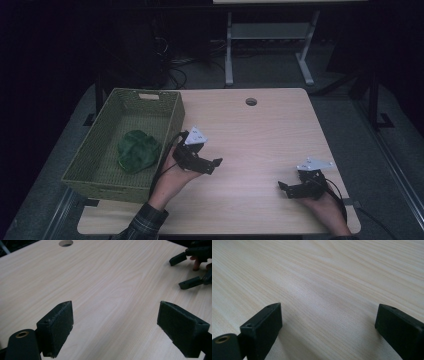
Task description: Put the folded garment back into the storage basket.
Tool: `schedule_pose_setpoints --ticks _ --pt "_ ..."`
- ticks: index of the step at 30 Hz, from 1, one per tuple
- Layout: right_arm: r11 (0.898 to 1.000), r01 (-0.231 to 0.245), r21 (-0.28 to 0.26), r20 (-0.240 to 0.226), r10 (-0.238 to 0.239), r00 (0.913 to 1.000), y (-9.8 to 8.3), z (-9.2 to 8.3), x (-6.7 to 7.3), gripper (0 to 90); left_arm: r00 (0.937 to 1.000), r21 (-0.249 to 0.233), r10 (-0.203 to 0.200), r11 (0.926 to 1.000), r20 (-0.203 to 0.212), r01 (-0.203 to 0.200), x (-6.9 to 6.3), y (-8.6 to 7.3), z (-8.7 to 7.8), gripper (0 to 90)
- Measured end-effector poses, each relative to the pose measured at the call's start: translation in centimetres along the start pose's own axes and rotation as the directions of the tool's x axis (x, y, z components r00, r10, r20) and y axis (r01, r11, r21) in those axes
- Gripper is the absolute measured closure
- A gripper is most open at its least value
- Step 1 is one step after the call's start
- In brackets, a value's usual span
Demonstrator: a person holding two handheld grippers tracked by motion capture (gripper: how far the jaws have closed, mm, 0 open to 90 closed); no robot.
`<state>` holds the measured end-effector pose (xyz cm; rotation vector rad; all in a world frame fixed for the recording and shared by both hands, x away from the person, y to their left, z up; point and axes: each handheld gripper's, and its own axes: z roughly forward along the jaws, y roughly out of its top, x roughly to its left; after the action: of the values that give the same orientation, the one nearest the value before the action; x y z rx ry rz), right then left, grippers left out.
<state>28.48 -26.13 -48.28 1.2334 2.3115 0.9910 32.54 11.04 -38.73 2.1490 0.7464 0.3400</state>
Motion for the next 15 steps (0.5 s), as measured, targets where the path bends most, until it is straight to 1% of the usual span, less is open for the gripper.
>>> schedule_pose_setpoints --ticks 2,3,4,6,8,9,10,13,15 --pt "1.000 0.000 0.000 0.000 0.000 1.0000 0.0 0.0 0.0 6.8 1.0000 0.013 -0.002 0.9999 0.002 0.002 -0.2 -0.7 0.9 12.9" --pt "1.000 0.000 0.000 0.000 0.000 1.0000 0.0 0.0 0.0 6.8 1.0000 0.023 0.004 0.9997 -0.002 -0.004 -0.2 -1.0 1.3 12.8" --pt "1.000 0.000 0.000 0.000 0.000 1.0000 0.0 0.0 0.0 6.8 1.0000 0.026 -0.001 0.9997 -0.004 0.001 -0.4 -1.3 1.8 12.8" --pt "1.000 0.000 0.001 0.000 0.000 1.0000 0.0 0.0 0.0 6.8 0.9999 0.050 0.005 0.9987 -0.010 -0.004 -0.4 -1.9 2.5 12.8" --pt "1.000 0.000 0.001 0.000 0.000 1.0000 0.0 0.0 0.0 6.8 0.9997 0.075 0.020 0.9970 -0.013 -0.019 -0.5 -2.4 3.2 12.9" --pt "1.000 0.000 0.001 0.000 0.000 1.0000 0.0 0.0 0.0 6.9 0.9996 0.075 0.023 0.9969 -0.019 -0.021 -0.6 -2.7 3.5 12.8" --pt "1.000 0.000 0.001 0.000 0.000 1.0000 0.0 0.0 0.0 6.9 0.9991 0.084 0.035 0.9959 -0.026 -0.032 -0.6 -3.0 3.8 13.0" --pt "1.000 -0.001 0.001 0.000 0.001 1.0000 0.0 0.0 0.0 6.8 0.9990 0.093 0.032 0.9952 -0.033 -0.029 -0.6 -3.8 4.7 13.1" --pt "1.000 0.000 0.001 0.000 0.000 1.0000 0.0 0.0 0.0 6.8 0.9995 0.110 0.020 0.9937 -0.024 -0.017 -0.5 -4.5 5.4 13.2"
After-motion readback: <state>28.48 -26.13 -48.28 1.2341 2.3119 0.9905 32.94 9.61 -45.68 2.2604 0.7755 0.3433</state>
